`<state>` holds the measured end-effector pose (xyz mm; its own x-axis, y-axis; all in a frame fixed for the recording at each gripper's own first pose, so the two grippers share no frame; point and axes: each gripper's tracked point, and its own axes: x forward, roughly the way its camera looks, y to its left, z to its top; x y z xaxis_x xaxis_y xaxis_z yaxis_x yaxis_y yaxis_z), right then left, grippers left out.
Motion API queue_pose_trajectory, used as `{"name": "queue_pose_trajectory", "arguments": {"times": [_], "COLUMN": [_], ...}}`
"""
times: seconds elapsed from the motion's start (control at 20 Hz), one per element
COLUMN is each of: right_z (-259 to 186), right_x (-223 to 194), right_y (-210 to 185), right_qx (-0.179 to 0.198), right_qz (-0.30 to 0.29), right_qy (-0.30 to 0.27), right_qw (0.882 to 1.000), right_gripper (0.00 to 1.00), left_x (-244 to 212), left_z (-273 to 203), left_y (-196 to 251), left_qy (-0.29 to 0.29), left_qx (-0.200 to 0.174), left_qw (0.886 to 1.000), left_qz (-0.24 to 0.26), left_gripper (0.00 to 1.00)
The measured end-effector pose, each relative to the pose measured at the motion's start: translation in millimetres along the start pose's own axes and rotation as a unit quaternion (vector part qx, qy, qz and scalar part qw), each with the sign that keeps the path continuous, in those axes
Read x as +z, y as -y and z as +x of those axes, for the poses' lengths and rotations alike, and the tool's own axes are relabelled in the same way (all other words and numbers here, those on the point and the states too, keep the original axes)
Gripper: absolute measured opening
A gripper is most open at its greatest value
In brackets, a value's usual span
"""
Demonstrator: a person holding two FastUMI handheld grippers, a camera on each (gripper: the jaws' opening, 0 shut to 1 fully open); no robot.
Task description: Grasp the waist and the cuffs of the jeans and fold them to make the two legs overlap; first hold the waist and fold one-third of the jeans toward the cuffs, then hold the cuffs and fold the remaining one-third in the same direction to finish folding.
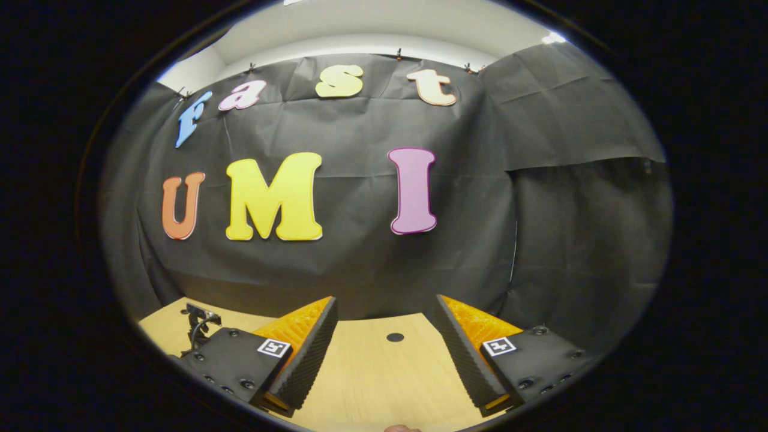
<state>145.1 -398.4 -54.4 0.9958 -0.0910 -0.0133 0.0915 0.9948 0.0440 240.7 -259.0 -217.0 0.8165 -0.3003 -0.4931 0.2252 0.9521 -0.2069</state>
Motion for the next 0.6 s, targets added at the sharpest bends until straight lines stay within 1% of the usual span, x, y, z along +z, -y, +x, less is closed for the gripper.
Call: {"name": "queue_pose_trajectory", "arguments": {"times": [0.05, 0.1, 0.15, 0.2, 0.25, 0.3, 0.4, 0.45, 0.5, 0.55, 0.6], "right_z": [-0.5, 0.0, -1.1, -2.2, -2.4, -1.9, -3.6, -5.2, -5.6, -6.0, -9.5], "right_x": [-0.2, -0.6, -0.8, -0.8, -1.2, -2.4, -6.2, -8.1, -9.5, -10.4, -12.9], "right_y": [-3.3, -7.2, -10.4, -14.0, -19.2, -23.8, -31.9, -37.1, -43.9, -50.2, -56.1], "right_qx": [0.001, 0.003, 0.005, 0.008, 0.011, 0.015, 0.023, 0.027, 0.032, 0.036, 0.041], "right_qz": [0.000, 0.000, -0.001, 0.000, -0.001, -0.001, 0.001, 0.003, 0.005, 0.007, 0.006], "right_qy": [-0.001, 0.000, 0.000, 0.000, 0.000, -0.001, -0.003, -0.004, -0.005, -0.006, -0.006], "right_qw": [1.000, 1.000, 1.000, 1.000, 1.000, 1.000, 1.000, 1.000, 0.999, 0.999, 0.999], "right_gripper": [0.97, 1.00, 0.97, 1.00, 1.00, 0.97, 0.97, 1.00, 0.97, 0.97, 0.97], "left_x": [4.0, 9.1, 15.0, 23.6, 32.7, 42.2, 67.8, 75.8, 83.5, 92.5, 101.4], "left_z": [-3.8, -8.1, -14.0, -21.2, -29.1, -36.9, -56.6, -66.2, -78.2, -91.8, -105.3], "left_y": [-1.8, -4.3, -7.5, -12.0, -15.4, -18.8, -31.4, -31.6, -31.9, -35.1, -40.7], "left_qy": [0.005, 0.010, 0.018, 0.029, 0.041, 0.052, 0.082, 0.092, 0.099, 0.111, 0.125], "left_qx": [0.000, -0.001, 0.000, 0.001, 0.001, 0.000, 0.007, 0.000, -0.005, -0.005, 0.000], "left_qw": [1.000, 1.000, 1.000, 1.000, 0.999, 0.999, 0.996, 0.996, 0.995, 0.993, 0.992], "left_qz": [0.000, -0.003, -0.005, -0.008, -0.012, -0.014, -0.016, -0.023, -0.028, -0.024, -0.017], "left_gripper": [0.98, 0.98, 0.98, 0.97, 0.98, 0.98, 0.98, 0.97, 0.98, 0.99, 0.99]}}
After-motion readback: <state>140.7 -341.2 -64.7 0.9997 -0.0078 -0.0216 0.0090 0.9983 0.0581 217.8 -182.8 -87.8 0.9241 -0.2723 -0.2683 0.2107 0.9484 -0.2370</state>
